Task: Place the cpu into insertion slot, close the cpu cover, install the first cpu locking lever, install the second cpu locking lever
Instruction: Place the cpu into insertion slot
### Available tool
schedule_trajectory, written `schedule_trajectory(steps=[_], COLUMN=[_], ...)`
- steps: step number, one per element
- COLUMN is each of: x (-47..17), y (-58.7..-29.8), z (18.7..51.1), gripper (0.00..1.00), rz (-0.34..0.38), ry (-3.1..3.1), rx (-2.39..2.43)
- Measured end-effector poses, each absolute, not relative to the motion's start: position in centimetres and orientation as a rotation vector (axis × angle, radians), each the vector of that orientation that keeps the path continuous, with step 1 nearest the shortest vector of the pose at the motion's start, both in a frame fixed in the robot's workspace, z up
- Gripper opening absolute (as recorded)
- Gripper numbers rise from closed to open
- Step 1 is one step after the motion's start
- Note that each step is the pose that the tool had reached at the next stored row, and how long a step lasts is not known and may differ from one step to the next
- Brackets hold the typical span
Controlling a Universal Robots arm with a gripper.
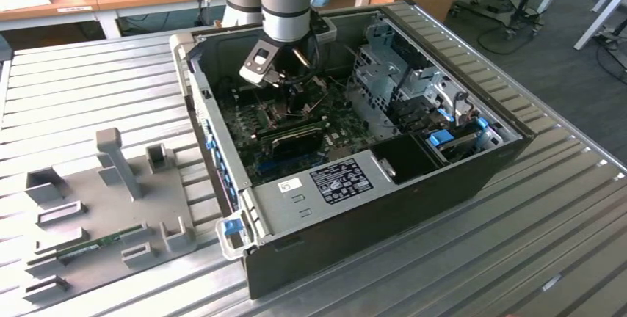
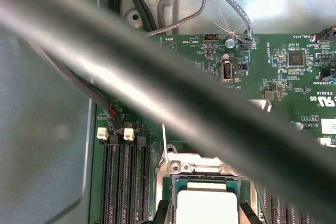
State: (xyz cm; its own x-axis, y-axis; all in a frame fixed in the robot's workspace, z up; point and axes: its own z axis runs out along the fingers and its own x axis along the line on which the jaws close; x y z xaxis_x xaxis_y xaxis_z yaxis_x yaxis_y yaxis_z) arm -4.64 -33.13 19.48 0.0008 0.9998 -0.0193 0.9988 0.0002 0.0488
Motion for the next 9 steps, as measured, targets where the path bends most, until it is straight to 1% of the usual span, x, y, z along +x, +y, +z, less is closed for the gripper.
schedule_trajectory(steps=[3,4,5,9], x=[-4.65,-4.65,-4.65,-4.65], y=[-33.14,-33.14,-33.14,-33.13], z=[19.47,19.48,19.48,19.45], gripper=[0.62,0.6,0.54,0.53], rz=[0.032,0.031,0.031,0.032], ry=[2.187,2.187,2.187,2.187], rx=[2.188,2.187,2.188,2.188])
